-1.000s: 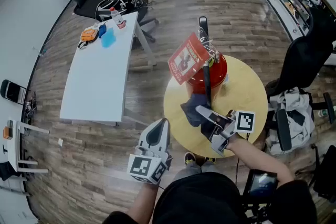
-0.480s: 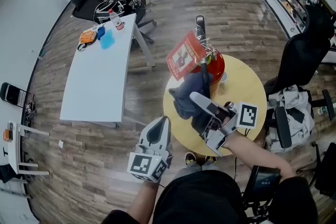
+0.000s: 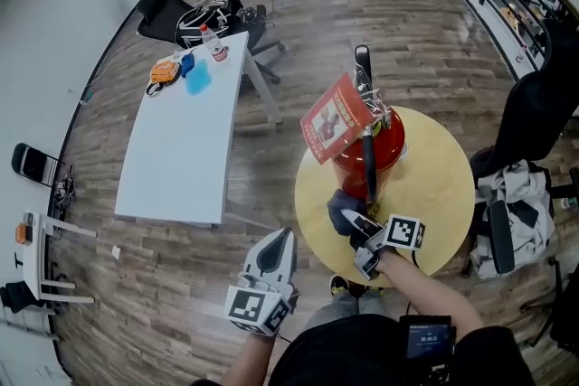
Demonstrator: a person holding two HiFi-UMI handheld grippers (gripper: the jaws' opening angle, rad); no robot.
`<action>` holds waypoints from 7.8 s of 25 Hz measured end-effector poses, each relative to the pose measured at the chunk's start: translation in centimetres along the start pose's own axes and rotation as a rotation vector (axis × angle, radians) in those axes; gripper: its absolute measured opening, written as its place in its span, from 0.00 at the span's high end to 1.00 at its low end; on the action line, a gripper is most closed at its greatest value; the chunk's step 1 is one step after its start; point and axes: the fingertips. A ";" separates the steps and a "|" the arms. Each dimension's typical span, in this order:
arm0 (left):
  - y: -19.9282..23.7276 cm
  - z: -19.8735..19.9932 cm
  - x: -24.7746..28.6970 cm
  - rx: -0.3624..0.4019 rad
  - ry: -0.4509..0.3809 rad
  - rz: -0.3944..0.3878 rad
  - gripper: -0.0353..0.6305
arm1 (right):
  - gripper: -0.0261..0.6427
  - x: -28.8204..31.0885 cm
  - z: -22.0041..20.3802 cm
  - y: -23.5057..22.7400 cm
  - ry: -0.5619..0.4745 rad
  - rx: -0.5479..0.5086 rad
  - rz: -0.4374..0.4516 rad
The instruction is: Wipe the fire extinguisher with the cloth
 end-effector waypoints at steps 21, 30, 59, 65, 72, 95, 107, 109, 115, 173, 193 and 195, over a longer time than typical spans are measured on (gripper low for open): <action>1.7 0.6 -0.9 -0.026 -0.044 0.039 0.91 | 0.83 2.9 4.2 16.7 -0.199 0.249 0.421; 1.2 1.7 -1.6 0.007 -0.061 0.026 0.91 | 0.83 1.1 5.7 23.6 -0.304 0.344 0.618; 2.9 -2.1 -1.7 -0.016 0.052 -0.026 0.91 | 0.83 -3.1 -1.0 -13.4 0.093 -0.186 -0.507; 0.3 -1.9 0.2 -0.003 0.062 -0.053 0.91 | 0.83 -4.9 1.3 -14.5 0.443 -0.545 -0.545; -1.0 -1.5 0.0 0.002 0.056 0.001 0.91 | 0.83 -8.1 4.0 -15.8 0.593 -0.757 -0.566; -3.7 -3.5 0.1 -0.009 0.105 0.110 0.91 | 0.84 -3.8 9.8 -15.5 0.724 -1.580 -0.525; -4.1 -3.2 1.3 -0.065 0.044 0.062 0.91 | 0.84 -6.2 -0.8 -10.1 0.827 -1.512 -0.296; -3.9 -2.9 1.4 -0.070 0.032 0.055 0.91 | 0.84 -6.9 -0.1 -8.2 0.764 -1.428 -0.288; -3.7 -2.4 2.0 -0.084 0.009 0.015 0.91 | 0.84 -8.9 0.8 -1.1 0.598 -1.325 -0.203; -2.9 1.6 3.8 -0.032 -0.079 -0.078 0.91 | 0.84 -7.2 13.9 26.5 0.041 -1.521 0.028; -5.6 0.8 6.1 0.000 -0.020 -0.143 0.91 | 0.84 -7.4 6.4 4.4 0.373 -1.367 -0.248; -5.9 1.0 6.1 0.003 -0.025 -0.152 0.91 | 0.84 -7.5 6.7 5.1 0.372 -1.390 -0.266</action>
Point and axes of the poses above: the fingertips, and each gripper's own axes: x forward along the fingers, y to its left, z out of its top, and after that the axes turned 1 degree about x, right-handed
